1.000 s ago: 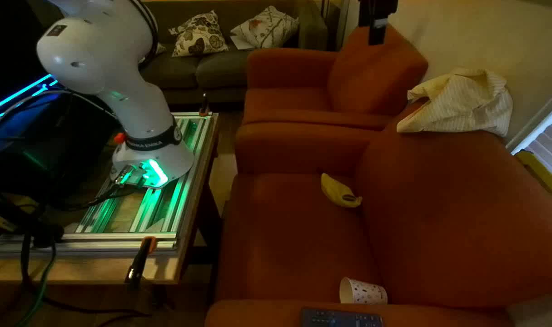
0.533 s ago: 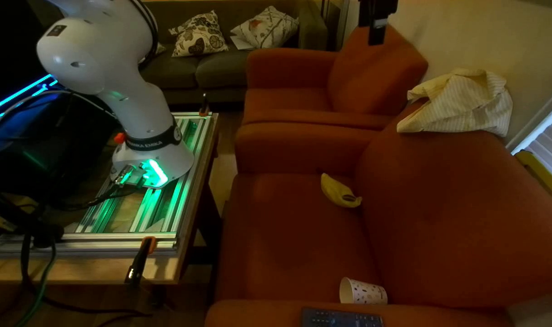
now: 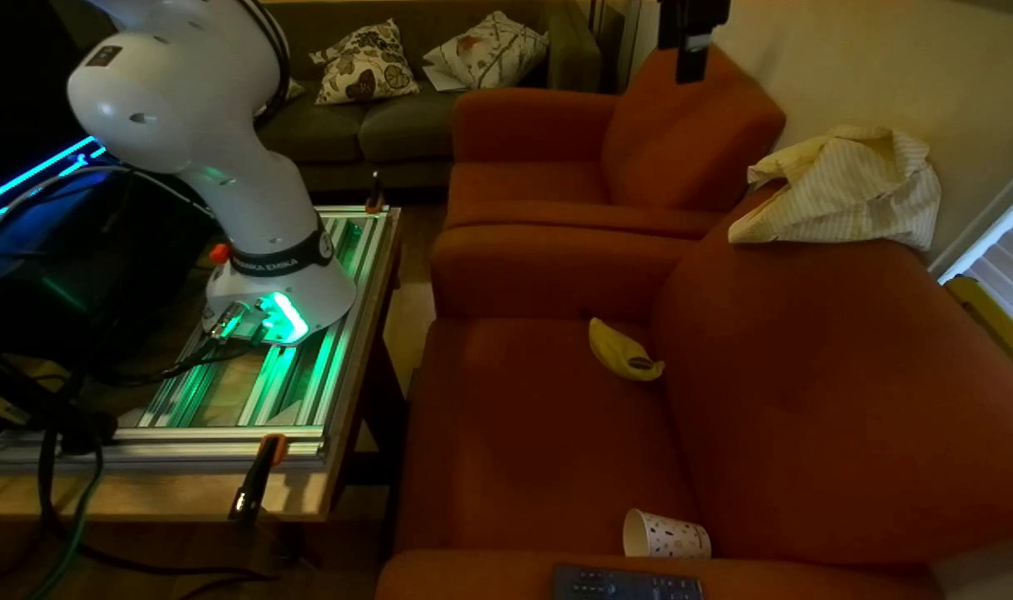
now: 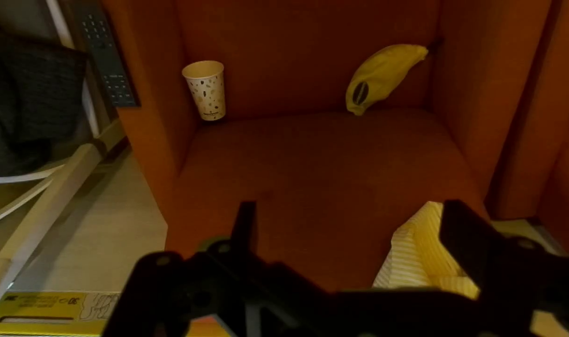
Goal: Put the cup upright
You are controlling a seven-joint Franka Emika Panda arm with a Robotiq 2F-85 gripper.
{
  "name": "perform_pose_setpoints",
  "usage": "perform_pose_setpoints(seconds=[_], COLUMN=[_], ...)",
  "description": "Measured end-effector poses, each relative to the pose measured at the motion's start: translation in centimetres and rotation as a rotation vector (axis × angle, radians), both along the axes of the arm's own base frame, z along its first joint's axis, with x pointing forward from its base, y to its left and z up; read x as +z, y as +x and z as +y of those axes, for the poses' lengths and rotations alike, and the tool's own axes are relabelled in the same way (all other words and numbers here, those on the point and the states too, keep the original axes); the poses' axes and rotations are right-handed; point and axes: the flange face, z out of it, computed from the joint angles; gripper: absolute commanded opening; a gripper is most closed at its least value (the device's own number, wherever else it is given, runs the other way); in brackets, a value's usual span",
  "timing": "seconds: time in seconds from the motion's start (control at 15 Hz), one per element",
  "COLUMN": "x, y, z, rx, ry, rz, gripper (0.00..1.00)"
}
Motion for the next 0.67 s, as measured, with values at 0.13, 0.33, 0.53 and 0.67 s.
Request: perform_pose_setpoints(seconds=[0.13, 0.33, 0.53, 0.67], x=[-0.1, -0.1, -1.4, -3.2], y=[0.0, 0.1, 0.0, 0.0], z=[-0.1, -2.1, -5.6, -7.7], rx=[-0.004, -0.072, -0.144, -0.188], ry=[0.005, 0.02, 0.043, 0.058], rz=[0.007, -0.001, 0.025, 0.059], gripper=[1.0, 1.0, 1.0, 1.0])
